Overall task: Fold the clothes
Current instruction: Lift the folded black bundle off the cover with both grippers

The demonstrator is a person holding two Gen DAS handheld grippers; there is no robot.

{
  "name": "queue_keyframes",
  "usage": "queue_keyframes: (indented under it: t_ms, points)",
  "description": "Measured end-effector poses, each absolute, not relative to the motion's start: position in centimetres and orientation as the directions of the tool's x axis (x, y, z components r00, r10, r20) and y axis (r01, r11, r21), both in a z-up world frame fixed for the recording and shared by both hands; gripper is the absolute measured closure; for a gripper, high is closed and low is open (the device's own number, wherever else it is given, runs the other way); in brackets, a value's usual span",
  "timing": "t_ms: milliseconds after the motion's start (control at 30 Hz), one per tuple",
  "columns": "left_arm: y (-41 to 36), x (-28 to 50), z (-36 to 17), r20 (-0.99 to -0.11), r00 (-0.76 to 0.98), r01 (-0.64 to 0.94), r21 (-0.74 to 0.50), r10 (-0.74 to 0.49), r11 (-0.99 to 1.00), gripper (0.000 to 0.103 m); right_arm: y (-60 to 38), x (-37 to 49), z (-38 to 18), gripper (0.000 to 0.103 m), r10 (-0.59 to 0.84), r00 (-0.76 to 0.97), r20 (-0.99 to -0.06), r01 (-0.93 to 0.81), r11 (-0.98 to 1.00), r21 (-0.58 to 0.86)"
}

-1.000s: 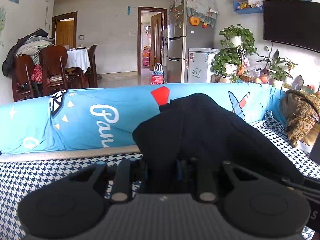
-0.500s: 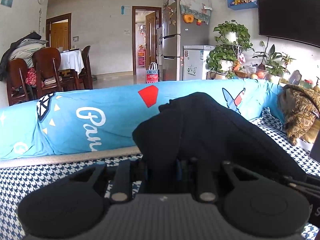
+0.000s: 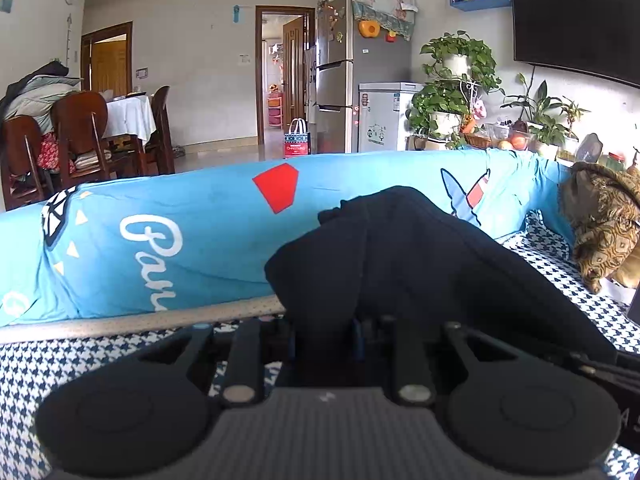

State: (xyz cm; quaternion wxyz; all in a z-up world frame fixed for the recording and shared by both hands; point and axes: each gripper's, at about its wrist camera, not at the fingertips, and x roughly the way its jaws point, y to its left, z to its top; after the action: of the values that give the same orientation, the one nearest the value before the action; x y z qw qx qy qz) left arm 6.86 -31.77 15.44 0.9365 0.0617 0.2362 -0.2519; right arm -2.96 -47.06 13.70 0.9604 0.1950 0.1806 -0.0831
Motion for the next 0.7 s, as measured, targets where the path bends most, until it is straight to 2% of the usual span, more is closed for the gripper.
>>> queue_keyframes:
  t_ms: [700]
  points:
    - [-36.0,12.5,11.4,-0.528,0.728,0.551,0.068,-0.438,0.832,0.080,-48.7,1.4,10.3,0.080,-0.148,0.864,-0.481,0.371,0.833,0.410]
